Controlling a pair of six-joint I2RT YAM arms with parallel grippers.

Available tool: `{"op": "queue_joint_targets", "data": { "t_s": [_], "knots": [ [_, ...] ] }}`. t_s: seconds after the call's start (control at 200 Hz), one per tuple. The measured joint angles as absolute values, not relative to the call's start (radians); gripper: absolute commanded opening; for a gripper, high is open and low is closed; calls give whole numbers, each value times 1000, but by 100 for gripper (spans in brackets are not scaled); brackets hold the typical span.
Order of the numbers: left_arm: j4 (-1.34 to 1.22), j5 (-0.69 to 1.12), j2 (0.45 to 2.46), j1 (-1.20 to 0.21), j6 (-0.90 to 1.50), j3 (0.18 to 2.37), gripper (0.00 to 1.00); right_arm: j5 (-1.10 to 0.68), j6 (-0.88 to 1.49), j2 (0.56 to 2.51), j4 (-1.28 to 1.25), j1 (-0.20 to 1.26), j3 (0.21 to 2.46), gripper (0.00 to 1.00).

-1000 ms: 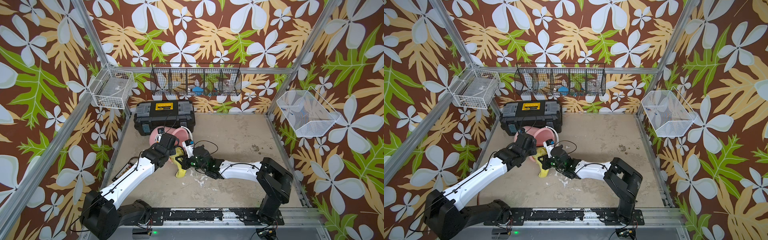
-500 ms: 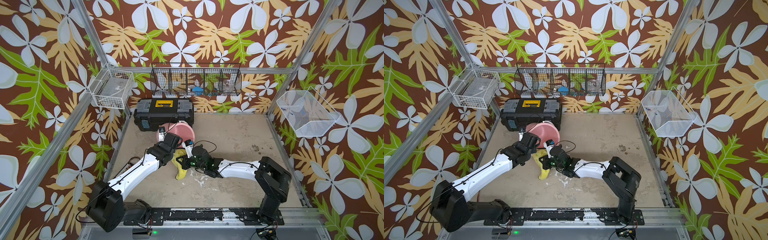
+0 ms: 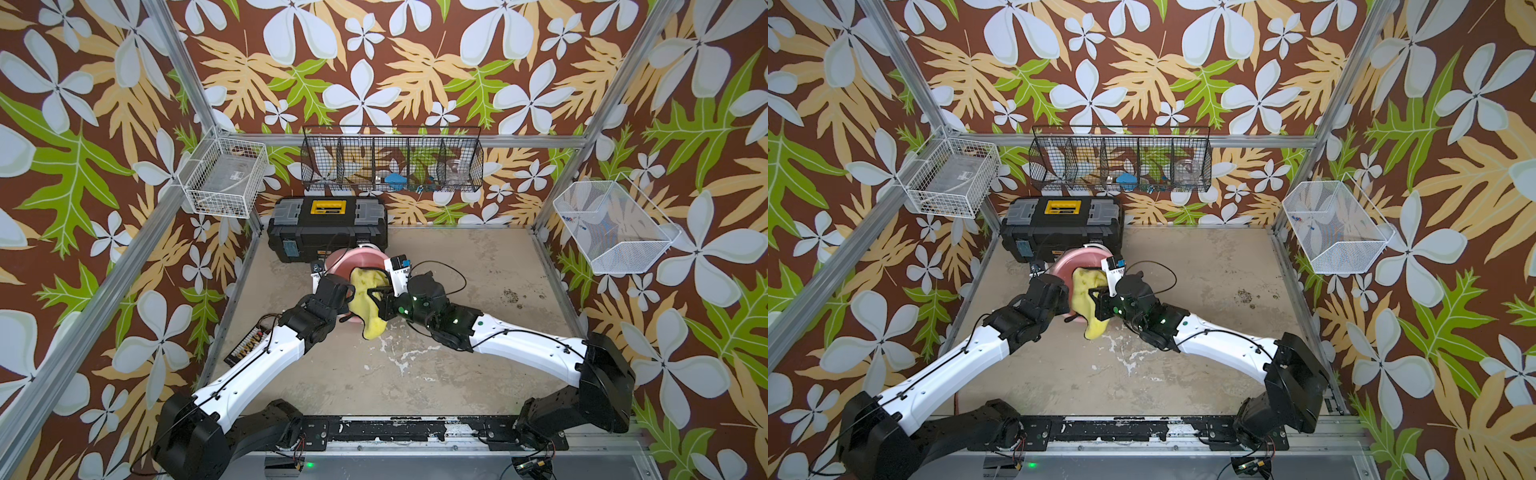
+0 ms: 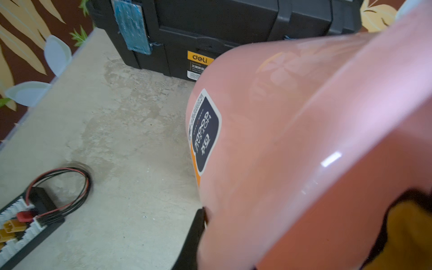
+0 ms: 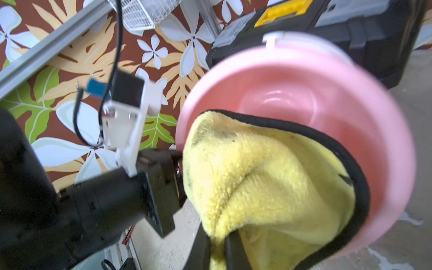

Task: Wipe the inside of the bucket with a cloth
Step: Adjust the bucket at the center of the board, then wipe the dirt from the inside of the bucket.

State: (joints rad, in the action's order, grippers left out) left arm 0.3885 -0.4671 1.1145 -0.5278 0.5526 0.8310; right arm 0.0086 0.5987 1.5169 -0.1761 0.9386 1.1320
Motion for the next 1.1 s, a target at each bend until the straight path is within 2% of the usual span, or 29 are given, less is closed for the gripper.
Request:
{"op": "queue_joint_targets", "data": {
  "t_s": [0.24, 0.586, 0.821, 1.101],
  "knots": [
    [377, -252, 991, -529, 622, 797, 0, 87, 491, 1573, -55, 921, 1250, 0],
    [373, 35, 929, -533, 723, 796, 0, 244, 206, 1603, -22, 928, 1163, 0],
    [363, 103, 931, -533, 765, 788, 0, 427, 46, 1691, 9, 968, 1175, 0],
    [400, 102, 913, -537, 780, 793, 0, 664, -8, 1882, 94, 994, 1328, 0]
  ]
}}
